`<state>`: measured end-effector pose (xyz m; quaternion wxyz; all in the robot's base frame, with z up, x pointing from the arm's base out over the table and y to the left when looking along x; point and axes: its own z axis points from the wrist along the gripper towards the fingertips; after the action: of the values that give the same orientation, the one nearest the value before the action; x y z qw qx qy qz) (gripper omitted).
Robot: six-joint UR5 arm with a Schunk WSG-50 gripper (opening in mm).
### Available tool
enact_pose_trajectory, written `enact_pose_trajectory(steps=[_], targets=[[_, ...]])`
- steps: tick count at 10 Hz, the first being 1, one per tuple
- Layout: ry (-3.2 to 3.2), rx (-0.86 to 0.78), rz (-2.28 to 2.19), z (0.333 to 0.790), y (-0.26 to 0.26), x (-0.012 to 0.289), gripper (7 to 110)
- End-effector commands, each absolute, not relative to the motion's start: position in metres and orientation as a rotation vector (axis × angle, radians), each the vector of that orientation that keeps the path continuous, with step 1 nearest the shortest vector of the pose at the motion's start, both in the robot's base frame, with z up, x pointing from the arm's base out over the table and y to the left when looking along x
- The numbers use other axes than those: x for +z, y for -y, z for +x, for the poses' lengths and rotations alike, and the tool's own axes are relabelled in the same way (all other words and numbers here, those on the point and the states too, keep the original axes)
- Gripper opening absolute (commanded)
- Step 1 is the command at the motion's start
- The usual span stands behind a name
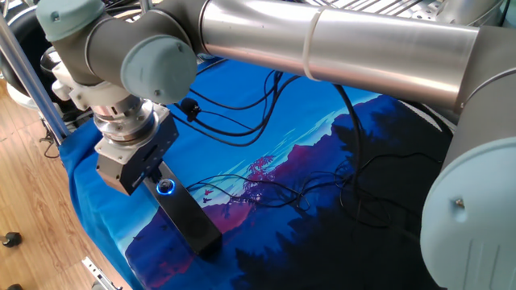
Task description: Turn the knob to increase the volume of the speaker
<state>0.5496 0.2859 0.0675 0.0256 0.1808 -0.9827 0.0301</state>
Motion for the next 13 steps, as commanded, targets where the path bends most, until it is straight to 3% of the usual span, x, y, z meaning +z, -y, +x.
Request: enact_pose_trajectory(steps=[1,13], targets=[[3.033,0.075,0.563,0.548,-0.285,0.061,7],[2.878,0.167,0.542,0.520,-0.259,0.058,7]])
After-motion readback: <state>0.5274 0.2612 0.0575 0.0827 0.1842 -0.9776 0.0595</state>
